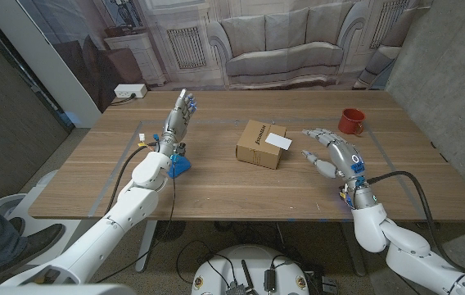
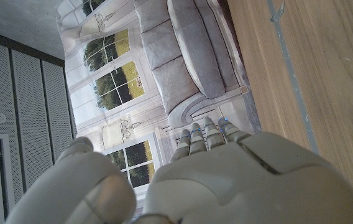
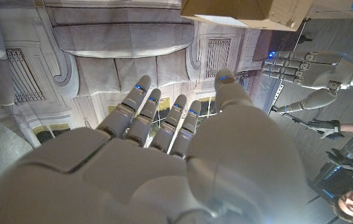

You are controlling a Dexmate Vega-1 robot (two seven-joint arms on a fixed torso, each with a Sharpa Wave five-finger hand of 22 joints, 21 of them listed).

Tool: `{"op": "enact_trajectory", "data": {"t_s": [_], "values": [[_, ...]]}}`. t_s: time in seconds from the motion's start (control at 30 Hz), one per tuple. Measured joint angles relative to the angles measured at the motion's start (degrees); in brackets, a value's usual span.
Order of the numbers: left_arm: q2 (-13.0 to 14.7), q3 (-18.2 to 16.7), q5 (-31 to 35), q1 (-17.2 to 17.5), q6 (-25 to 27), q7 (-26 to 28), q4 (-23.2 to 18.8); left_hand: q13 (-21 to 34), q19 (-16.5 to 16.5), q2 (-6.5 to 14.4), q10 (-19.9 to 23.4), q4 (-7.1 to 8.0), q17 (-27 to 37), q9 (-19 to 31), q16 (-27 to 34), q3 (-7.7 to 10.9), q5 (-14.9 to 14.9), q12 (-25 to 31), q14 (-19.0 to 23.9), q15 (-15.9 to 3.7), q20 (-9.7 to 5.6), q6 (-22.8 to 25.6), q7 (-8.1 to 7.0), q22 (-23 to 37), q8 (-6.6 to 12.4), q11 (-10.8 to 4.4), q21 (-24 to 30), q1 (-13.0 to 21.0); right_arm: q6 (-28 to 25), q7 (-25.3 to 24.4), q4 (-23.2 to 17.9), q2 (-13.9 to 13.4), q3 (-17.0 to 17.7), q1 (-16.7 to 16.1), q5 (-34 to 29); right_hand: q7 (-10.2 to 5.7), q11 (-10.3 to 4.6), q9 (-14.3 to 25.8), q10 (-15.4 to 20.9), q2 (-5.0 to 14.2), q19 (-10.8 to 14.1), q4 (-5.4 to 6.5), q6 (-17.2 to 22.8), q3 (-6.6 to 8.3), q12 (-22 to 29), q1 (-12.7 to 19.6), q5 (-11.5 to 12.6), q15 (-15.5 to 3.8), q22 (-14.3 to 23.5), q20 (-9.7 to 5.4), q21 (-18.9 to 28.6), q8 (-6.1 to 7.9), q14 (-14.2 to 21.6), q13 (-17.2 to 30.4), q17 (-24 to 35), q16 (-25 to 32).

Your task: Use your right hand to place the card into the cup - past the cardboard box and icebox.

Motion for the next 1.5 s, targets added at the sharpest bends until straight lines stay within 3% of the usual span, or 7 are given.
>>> {"op": "enact_trajectory", "data": {"t_s": [0.2, 0.8, 1.5], "values": [[-0.1, 0.1, 0.2, -0.1, 0.0, 0.2, -0.1, 0.0, 0.0, -0.2, 0.0, -0.21, 0.0, 0.0, 0.0, -0.21, 0.0, 0.0, 0.0, 0.00, 0.00, 0.0, 0.00, 0.0, 0.00, 0.00, 0.0, 0.5, -1.5, -1.0, 0.6, -1.1, -1.8, 1.3, -1.5, -0.17, -0.24, 0.0, 1.1, 0.02, 0.4, 1.03, 1.2, -0.55, 0.0, 0.0, 0.0, -0.11, 0.0, 0.24, 0.0, 0.43, 0.7, 0.3, 0.0, 0.2], [-0.1, 0.3, 0.5, -0.1, 0.2, 0.7, -0.4, 0.0, 0.0, 0.2, 0.0, -0.24, 0.0, 0.0, 0.0, -0.24, 0.0, 0.0, 0.0, 0.00, 0.00, 0.0, 0.00, 0.0, 0.00, 0.00, -0.5, 0.9, -3.2, -2.3, 3.4, -3.4, -6.2, 5.5, -3.3, -0.22, -0.24, 0.3, 1.7, 0.31, 1.1, 1.27, 2.4, -0.79, 0.0, -0.3, 0.0, 0.00, 0.0, 0.12, 0.0, 0.63, 1.9, 0.3, 0.0, 0.2], [-0.2, 0.2, 0.6, 0.2, 0.2, 1.1, -0.8, 0.0, 0.0, 0.1, 0.0, -0.47, 0.0, 0.0, 0.0, -0.47, 0.0, 0.0, 0.0, 0.00, 0.00, 0.0, 0.00, 0.0, 0.00, 0.00, -0.5, 1.4, -3.4, -3.0, 7.5, -3.6, -10.7, 10.2, -4.4, 0.01, -0.24, 0.2, 2.9, 0.31, 1.6, 1.50, 3.3, -1.03, 0.0, -0.3, 0.0, -0.01, 0.0, 0.03, 0.0, 0.84, 2.7, 0.2, 0.0, 0.2]]}}
